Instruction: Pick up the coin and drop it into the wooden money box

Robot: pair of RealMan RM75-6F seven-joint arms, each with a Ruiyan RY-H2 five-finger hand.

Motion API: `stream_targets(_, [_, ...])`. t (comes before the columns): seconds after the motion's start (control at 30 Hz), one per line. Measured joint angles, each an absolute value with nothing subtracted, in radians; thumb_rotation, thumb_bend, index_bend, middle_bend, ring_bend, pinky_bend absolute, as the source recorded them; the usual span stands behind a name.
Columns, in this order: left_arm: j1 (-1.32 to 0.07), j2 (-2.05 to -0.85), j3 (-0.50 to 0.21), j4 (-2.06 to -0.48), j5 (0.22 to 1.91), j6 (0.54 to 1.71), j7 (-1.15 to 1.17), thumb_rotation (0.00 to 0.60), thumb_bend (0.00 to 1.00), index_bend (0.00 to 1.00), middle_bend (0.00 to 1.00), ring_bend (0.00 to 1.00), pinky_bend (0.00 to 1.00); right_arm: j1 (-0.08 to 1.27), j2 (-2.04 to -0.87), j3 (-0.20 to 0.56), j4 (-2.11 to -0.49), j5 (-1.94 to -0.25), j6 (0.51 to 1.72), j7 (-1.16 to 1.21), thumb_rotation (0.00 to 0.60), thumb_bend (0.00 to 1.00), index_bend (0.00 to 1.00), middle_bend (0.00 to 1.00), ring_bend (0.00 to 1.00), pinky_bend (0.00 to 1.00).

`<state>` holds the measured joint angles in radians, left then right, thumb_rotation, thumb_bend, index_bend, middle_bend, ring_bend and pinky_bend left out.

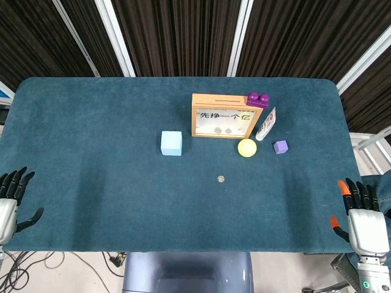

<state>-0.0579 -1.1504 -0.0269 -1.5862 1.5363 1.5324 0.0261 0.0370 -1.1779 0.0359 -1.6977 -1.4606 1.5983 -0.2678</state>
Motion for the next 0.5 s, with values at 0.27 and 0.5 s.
stream_targets(0.27, [-0.057,-1.150,-0.026,-1.587,1.537,1.535,0.025,0.600,0.26,0.11,0.00,0.00,0.01,0.031,-1.176,0.042,-1.702,-1.462,1.598,-0.261,0.600,0.37,0.07,0.07,0.00,0.00])
stream_targets(0.5, [-0.057,-1.150,-0.027,-1.588,1.533,1.530,0.023,0.600,0.26,0.11,0.00,0.00,0.01,0.031,-1.180,0.045,-1.693,-1.494,1.607,-0.233,0.600,0.37,0.09,0.07,0.00,0.00])
